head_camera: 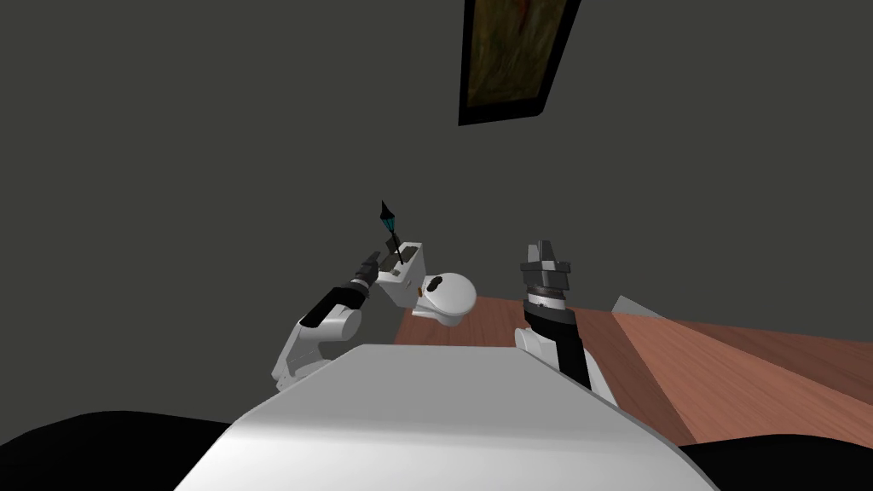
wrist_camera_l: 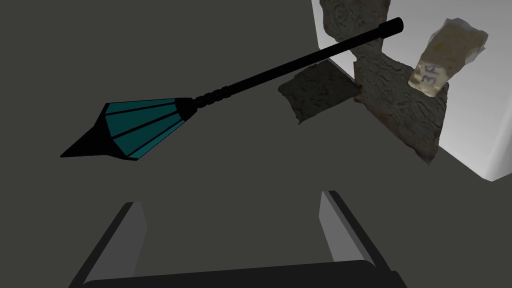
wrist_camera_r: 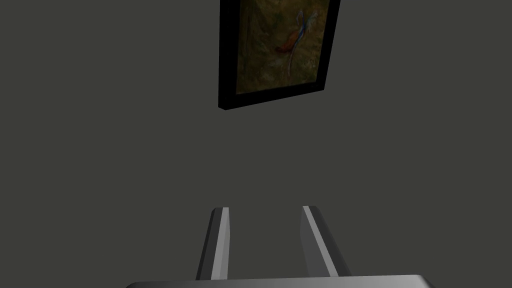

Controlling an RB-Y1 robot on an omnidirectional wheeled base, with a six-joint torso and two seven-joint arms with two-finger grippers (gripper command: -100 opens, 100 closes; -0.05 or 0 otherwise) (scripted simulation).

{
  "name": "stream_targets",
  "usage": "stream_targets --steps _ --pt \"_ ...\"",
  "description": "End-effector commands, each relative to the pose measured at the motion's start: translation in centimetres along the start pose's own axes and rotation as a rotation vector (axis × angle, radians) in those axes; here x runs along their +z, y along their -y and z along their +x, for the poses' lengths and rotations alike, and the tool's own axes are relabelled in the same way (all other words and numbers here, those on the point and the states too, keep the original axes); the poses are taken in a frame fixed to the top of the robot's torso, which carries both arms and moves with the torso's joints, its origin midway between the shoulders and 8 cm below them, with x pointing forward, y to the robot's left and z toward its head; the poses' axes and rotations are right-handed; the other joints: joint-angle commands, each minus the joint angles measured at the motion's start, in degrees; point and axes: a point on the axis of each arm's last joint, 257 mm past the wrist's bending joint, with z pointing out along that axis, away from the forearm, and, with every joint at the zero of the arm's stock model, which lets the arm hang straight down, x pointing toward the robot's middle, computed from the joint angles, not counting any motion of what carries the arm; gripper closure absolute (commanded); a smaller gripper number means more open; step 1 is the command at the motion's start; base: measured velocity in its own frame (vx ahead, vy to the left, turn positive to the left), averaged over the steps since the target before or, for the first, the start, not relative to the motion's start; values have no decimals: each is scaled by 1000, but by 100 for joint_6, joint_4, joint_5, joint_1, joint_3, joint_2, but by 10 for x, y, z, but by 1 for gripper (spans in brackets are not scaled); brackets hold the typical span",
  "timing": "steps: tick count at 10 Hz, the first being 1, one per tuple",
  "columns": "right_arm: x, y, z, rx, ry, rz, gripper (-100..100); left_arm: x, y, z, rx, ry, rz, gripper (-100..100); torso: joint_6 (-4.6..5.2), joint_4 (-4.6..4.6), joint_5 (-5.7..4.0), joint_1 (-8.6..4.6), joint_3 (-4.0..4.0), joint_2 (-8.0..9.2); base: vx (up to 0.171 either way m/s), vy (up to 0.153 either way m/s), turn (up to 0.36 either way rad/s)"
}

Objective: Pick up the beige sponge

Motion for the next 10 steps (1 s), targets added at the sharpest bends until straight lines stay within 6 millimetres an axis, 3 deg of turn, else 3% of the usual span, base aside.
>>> stream_targets --steps 1,10 --pt "0 0 0 0 0 0 0 0 -10 4 -3 -12 -43 -100 0 0 0 0 0 0 37 10 -30" --pt "0 0 0 0 0 0 0 -2 -55 19 -35 -62 -243 -100 0 -1 1 2 -3 -5 41 16 -34"
